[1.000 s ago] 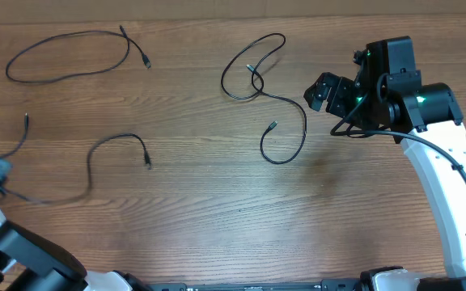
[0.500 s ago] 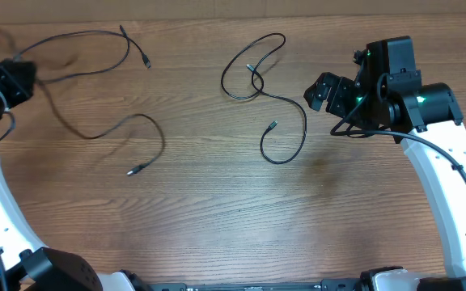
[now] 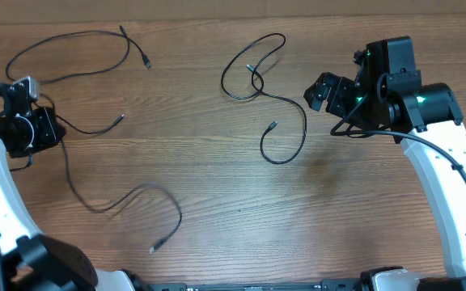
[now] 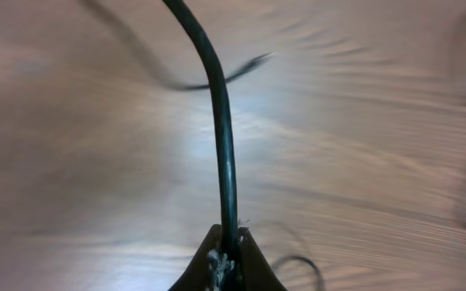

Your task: Untangle cables

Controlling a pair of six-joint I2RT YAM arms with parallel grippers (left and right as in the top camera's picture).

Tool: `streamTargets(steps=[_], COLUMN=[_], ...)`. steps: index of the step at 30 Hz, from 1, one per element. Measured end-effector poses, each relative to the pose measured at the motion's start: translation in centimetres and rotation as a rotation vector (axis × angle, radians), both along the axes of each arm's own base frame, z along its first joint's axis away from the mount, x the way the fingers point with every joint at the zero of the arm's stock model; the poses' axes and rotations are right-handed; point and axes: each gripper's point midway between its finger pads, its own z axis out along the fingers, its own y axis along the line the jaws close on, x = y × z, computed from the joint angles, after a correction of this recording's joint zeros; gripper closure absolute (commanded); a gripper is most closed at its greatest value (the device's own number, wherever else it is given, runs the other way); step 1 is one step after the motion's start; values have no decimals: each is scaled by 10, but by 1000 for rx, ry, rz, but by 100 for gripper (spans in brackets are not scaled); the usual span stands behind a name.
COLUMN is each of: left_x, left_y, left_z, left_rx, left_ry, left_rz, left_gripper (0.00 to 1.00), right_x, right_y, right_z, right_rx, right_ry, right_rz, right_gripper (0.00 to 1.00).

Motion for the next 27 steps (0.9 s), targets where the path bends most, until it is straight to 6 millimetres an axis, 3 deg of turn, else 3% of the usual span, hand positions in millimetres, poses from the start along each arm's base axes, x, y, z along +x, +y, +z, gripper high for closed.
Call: streamTargets(steps=[1, 3, 8, 9, 10, 11, 12, 16, 21, 24, 27], left_x=[-4, -1, 11, 12, 10, 4, -1, -18, -21, -37, -50], left_y=[16, 34, 68, 78, 84, 98, 105, 103, 101, 89, 79], left_z=[-19, -39, -82, -88, -89, -89, -89, -91, -99, -136, -168], left_rx=[51, 99, 156, 164, 163, 147, 121, 32, 31, 13, 8], left_ry=[84, 144, 227, 238, 242, 240, 236, 275, 287, 346, 374], left_rz=[35, 72, 194, 261, 306, 405, 459, 517, 532, 527, 521], left_gripper=[91, 96, 95, 87, 66, 35, 34, 30, 28, 30, 23], right_x=[0, 0, 0, 0, 0, 0, 0, 0, 0, 0, 0], right_y=[0, 0, 0, 0, 0, 0, 0, 0, 0, 0, 0], right_z=[0, 0, 0, 0, 0, 0, 0, 0, 0, 0, 0], right_rx=[0, 0, 0, 0, 0, 0, 0, 0, 0, 0, 0], right_ry=[0, -1, 0, 0, -1, -1, 0, 0, 0, 0, -1], right_rz=[0, 0, 0, 0, 0, 0, 0, 0, 0, 0, 0], right_gripper=[0, 0, 0, 0, 0, 0, 0, 0, 0, 0, 0])
